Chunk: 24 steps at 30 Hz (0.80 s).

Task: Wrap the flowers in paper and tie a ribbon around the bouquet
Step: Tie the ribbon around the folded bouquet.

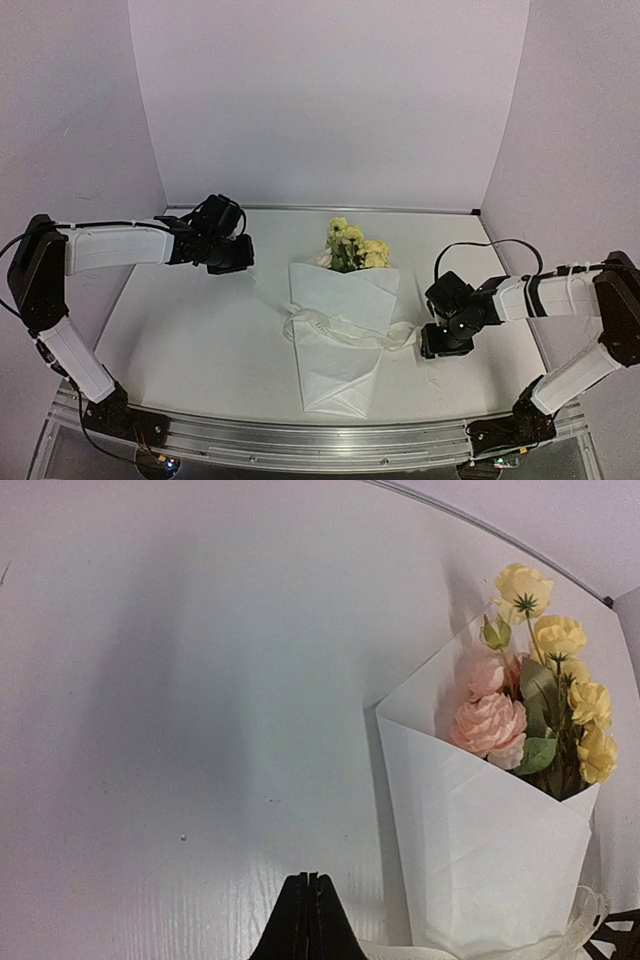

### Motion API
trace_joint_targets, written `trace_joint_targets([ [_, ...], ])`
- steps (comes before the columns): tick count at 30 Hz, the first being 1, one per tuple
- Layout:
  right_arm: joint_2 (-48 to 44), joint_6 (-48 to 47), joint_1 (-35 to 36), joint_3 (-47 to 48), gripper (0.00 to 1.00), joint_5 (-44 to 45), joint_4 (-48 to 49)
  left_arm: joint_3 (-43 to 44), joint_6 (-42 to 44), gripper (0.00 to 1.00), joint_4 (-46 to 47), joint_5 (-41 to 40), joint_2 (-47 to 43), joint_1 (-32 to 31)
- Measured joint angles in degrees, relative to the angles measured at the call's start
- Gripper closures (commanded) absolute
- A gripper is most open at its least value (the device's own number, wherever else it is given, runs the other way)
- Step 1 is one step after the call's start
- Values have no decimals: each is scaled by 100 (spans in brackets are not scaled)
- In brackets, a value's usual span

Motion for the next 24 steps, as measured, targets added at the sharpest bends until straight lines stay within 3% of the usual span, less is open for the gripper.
trace_joint_targets([
  [4,205,1,-40,165,65,10,89,-206,0,100,0,-12,-185,251],
  [9,424,-13,-115,329,99,-7,260,-318,-12,100,19,-43,-342,455],
  [24,6,81,-814,272,100,-44,-167,-1262,-484,100,70,-181,-912,1132],
])
